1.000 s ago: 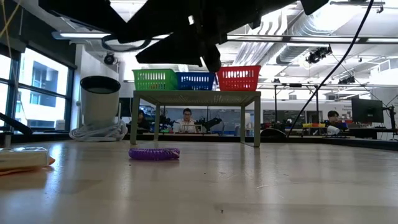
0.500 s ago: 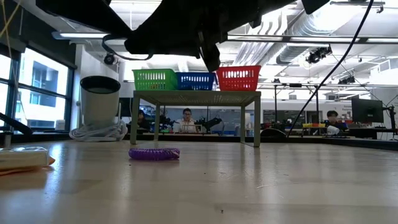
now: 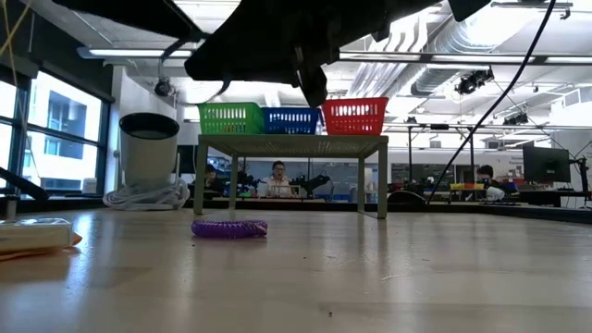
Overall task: Pick & Place Office Desk Supplies
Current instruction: Put the blue rubber band into the green bin on the shelf
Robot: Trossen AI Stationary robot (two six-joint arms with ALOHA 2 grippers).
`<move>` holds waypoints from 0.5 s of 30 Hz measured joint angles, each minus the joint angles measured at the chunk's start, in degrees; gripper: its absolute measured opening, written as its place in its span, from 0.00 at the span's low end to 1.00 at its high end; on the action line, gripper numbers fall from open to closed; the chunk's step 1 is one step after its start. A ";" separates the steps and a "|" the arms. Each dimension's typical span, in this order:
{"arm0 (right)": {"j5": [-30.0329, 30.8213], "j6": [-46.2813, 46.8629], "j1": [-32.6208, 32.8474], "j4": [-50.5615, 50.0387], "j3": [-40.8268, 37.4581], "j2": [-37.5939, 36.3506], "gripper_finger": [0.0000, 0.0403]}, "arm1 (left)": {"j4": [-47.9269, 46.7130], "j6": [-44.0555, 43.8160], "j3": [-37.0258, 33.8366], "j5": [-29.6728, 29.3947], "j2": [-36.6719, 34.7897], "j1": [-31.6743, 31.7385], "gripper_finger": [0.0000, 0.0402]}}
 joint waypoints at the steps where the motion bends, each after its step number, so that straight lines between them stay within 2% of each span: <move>1: 0.02 0.00 0.00 -0.13 0.00 0.00 0.00 | 0.56 0.50 0.00 -0.03 0.00 -0.20 0.29; 7: 0.05 0.89 0.00 -2.59 0.00 -0.02 0.00 | 2.55 1.75 0.00 0.11 -0.02 -1.13 0.47; 12: 0.96 3.22 0.01 -8.17 0.00 -0.07 0.00 | 2.61 1.60 0.00 0.13 -0.02 -1.20 0.50; 15: 4.12 3.56 0.74 -13.41 -0.04 -1.65 0.00 | 2.58 1.49 0.00 0.13 -0.02 -1.20 0.51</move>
